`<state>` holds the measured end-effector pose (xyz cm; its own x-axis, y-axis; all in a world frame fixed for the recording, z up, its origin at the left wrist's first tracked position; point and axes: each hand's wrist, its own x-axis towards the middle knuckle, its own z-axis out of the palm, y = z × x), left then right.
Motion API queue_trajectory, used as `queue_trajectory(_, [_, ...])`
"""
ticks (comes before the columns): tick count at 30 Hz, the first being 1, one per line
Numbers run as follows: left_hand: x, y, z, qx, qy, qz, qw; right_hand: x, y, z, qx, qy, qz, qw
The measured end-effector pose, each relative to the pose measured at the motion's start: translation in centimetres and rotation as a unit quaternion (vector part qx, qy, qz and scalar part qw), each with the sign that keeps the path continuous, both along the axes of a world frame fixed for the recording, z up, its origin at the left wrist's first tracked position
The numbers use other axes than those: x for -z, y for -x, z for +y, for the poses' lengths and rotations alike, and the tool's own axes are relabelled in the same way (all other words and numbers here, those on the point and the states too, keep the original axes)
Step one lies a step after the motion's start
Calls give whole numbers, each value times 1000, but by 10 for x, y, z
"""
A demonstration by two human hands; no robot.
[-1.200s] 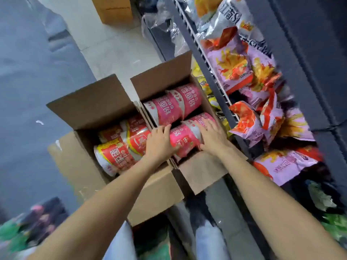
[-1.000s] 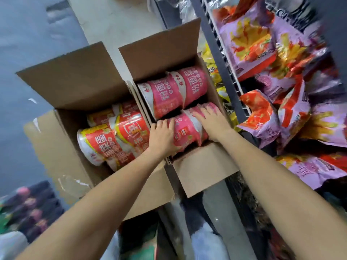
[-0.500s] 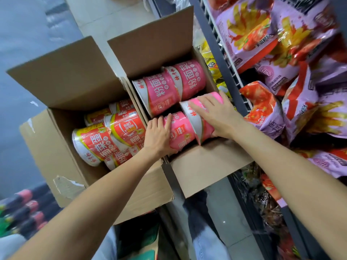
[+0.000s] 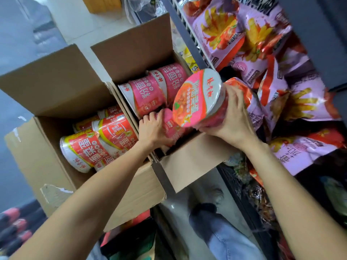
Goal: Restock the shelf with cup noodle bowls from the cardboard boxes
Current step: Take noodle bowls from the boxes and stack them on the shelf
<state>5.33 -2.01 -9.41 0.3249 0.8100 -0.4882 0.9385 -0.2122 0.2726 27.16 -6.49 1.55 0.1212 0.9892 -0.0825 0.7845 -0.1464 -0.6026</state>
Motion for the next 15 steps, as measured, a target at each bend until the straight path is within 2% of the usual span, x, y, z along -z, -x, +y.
queue_trajectory(4, [-26, 9, -4, -32, -45, -45, 997, -2, 4, -22, 123, -60, 95, 986])
queue_trajectory(7, [-47, 20, -9, -70, -77, -123, 987, -5, 8, -38, 150, -79, 133, 976])
queue_trajectory(10, [-66, 33, -12, -99, -98, -183, 973, -7, 15, -53, 171, -57, 182, 967])
queue_trajectory(15, [-91, 51, -16, -118, -138, -180, 967, -13, 31, -71, 190, -76, 243, 948])
